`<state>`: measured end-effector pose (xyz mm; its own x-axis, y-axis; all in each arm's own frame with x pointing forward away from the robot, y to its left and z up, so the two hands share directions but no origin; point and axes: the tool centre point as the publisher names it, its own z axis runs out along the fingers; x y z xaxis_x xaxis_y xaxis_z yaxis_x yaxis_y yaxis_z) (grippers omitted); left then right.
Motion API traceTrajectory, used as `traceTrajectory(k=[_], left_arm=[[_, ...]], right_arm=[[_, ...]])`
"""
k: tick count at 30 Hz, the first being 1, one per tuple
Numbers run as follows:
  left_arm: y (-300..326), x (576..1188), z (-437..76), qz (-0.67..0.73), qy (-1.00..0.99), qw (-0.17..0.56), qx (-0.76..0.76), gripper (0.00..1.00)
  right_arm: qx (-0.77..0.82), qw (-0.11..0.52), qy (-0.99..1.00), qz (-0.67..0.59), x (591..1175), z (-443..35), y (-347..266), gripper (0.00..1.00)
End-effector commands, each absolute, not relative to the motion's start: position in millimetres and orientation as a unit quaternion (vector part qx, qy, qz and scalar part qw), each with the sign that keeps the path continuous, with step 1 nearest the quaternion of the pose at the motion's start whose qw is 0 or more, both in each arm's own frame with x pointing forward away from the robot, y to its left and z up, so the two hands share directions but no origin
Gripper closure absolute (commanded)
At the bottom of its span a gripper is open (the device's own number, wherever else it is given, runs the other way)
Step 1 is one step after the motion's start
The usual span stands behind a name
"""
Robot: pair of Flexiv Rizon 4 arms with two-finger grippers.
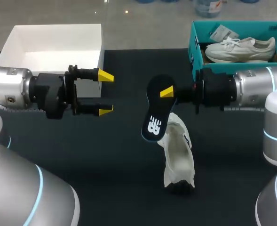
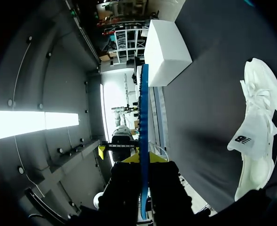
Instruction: Take the shoe out of the shoebox, open the shoe tongue, remove and reinsert the insole, then place the shoe into the shoebox
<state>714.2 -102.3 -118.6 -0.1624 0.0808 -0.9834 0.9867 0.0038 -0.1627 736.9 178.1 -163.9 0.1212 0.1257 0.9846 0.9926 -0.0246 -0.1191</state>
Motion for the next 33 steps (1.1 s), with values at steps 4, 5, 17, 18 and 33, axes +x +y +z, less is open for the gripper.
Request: traceTrajectory(k=[4, 5, 17, 18, 33], left_arm=[[-151, 724, -129, -0.527, 0.551, 0.430, 0.484, 0.00], [-156, 724, -130, -0.527, 0.551, 0.430, 0.485, 0.00], [-194, 730, -145, -0.522, 0.550, 0.432, 0.489, 0.00], [-195, 732, -146, -0.521, 0.551, 0.433, 0.488, 0.00], [-205, 744, -156, -0.520, 0.549, 0.445, 0.480, 1.00]], right_arm=[[-0.565, 0.491, -0.495, -0.440, 737, -164, 179, 1.00], [-0.565, 0.491, -0.495, -0.440, 737, -164, 179, 1.00], [-0.565, 0.491, -0.495, -0.440, 737, -164, 179, 1.00], [-0.565, 0.491, -0.495, -0.440, 737, -164, 179, 1.00], [-0.565, 0.491, -0.495, -0.440, 737, -164, 179, 1.00]])
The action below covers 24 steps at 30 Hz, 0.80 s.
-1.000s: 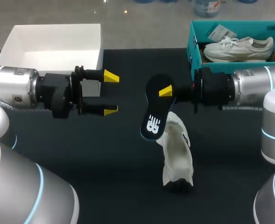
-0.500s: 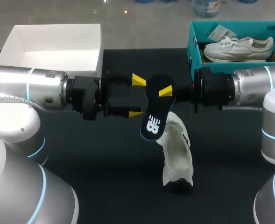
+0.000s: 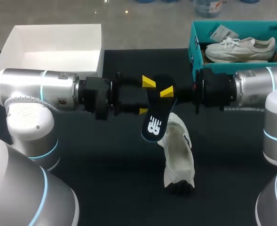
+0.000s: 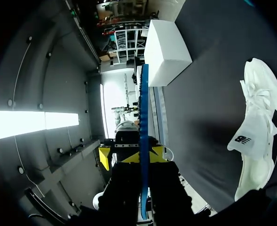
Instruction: Take the shoe out of the shoebox, open the shoe tongue, remove and reinsert the insole, then place the shoe into the shoebox
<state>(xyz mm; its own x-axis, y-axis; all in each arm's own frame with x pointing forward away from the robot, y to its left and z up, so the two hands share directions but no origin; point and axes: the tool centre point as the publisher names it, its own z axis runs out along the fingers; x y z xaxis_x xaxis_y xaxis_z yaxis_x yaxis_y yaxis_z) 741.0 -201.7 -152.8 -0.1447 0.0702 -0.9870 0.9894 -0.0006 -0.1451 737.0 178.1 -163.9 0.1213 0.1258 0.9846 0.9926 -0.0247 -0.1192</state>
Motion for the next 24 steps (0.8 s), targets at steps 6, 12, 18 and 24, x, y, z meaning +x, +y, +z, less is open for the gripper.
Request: traceTrajectory(k=[6, 12, 18, 24], left_arm=[[-204, 746, -158, -0.516, 0.552, 0.445, 0.481, 1.00], [-209, 742, -158, -0.518, 0.553, 0.440, 0.483, 1.00], [-214, 738, -161, -0.517, 0.557, 0.433, 0.484, 1.00], [-211, 736, -162, -0.505, 0.563, 0.436, 0.487, 1.00]], right_arm=[[-0.565, 0.491, -0.495, -0.440, 737, -164, 179, 1.00], [-0.565, 0.491, -0.495, -0.440, 737, -164, 179, 1.00], [-0.565, 0.491, -0.495, -0.440, 737, -164, 179, 1.00], [-0.565, 0.491, -0.495, -0.440, 737, -164, 179, 0.50]])
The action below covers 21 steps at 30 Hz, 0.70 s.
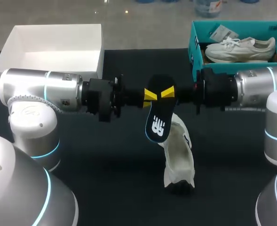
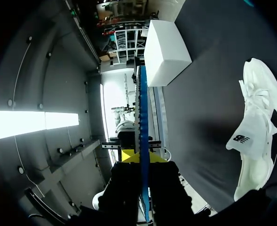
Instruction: Take the shoe out of the shoebox, open the shoe tongue, remove and reinsert the insole, then place the shoe into the shoebox
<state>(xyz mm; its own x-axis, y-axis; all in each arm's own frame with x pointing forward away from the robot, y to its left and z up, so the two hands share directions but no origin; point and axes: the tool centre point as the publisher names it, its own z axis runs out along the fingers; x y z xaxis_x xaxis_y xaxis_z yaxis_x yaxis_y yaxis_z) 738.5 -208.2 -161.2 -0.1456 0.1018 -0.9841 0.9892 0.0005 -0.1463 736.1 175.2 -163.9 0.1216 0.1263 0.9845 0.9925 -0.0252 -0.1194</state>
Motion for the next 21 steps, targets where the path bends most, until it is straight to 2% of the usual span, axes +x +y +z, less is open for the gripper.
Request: traceTrajectory(k=[1, 10, 15, 17, 21], left_arm=[[-208, 737, -162, -0.506, 0.564, 0.435, 0.487, 1.00], [-186, 733, -167, -0.493, 0.584, 0.424, 0.487, 1.00], [-173, 728, -168, -0.492, 0.589, 0.420, 0.484, 1.00], [-170, 726, -168, -0.492, 0.591, 0.419, 0.483, 1.00], [-166, 719, -169, -0.492, 0.591, 0.417, 0.484, 1.00]], right_arm=[[-0.567, 0.487, -0.491, -0.448, 735, -165, 174, 0.00], [-0.603, 0.406, -0.532, -0.434, 706, -152, 123, 0.00], [-0.638, 0.332, -0.624, -0.305, 698, -142, 110, 0.00], [-0.690, 0.309, -0.591, -0.281, 702, -140, 104, 0.00], [-0.690, 0.309, -0.591, -0.281, 702, -140, 104, 0.00]])
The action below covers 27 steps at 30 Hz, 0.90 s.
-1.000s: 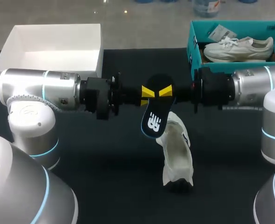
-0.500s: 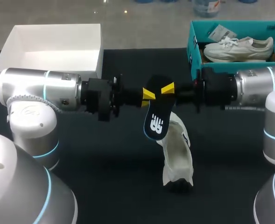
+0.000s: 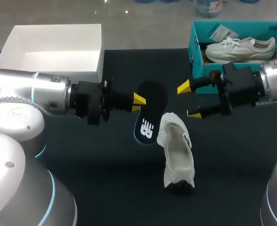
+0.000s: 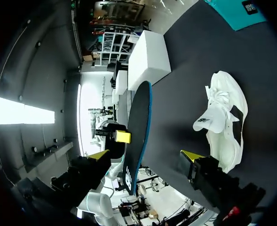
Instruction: Take the shoe out of the shoebox, open the shoe tongue, remove and reinsert the insole, then place the shoe into the shoebox
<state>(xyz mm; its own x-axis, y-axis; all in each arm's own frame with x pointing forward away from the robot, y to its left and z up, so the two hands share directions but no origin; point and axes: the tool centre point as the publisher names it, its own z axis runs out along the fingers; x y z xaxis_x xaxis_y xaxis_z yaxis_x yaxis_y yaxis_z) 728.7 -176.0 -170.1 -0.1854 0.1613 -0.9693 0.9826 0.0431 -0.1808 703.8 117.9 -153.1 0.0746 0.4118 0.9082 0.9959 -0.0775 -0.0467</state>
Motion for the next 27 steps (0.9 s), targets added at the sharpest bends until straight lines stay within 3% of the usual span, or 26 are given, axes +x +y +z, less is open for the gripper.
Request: traceTrajectory(k=[1, 17, 27], left_arm=[[-165, 717, -169, -0.492, 0.591, 0.417, 0.484, 1.00], [-158, 699, -164, -0.496, 0.590, 0.414, 0.484, 1.00], [-150, 696, -163, -0.497, 0.590, 0.409, 0.487, 1.00]], right_arm=[[-0.690, 0.309, -0.591, -0.281, 702, -140, 104, 0.00], [-0.690, 0.309, -0.591, -0.281, 702, -140, 104, 0.00], [-0.614, 0.239, -0.695, -0.289, 678, -153, 56, 0.00]])
